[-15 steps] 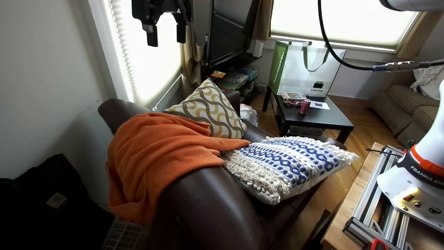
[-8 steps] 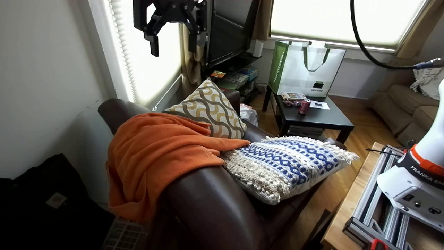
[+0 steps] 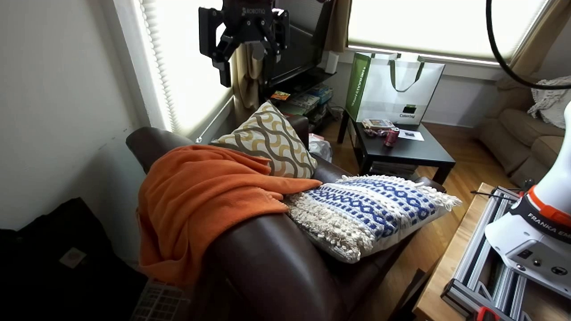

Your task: Place the orange towel on the backrest of the sofa

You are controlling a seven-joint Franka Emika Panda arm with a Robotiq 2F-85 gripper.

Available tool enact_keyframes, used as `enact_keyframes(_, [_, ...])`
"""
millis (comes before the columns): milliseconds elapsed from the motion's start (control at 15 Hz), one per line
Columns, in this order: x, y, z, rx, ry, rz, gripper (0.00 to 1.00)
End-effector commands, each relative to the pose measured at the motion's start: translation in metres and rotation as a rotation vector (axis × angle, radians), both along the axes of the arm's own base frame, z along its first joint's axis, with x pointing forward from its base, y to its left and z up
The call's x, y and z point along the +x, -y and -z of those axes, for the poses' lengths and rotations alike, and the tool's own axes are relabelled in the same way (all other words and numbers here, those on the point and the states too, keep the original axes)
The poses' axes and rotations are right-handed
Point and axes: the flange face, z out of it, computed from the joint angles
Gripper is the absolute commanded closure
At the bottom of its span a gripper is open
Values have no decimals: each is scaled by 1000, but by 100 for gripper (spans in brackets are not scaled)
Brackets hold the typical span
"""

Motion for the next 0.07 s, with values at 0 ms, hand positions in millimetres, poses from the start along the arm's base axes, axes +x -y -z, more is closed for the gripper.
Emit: enact_keyframes(0, [0, 0, 0, -1, 0, 0, 0])
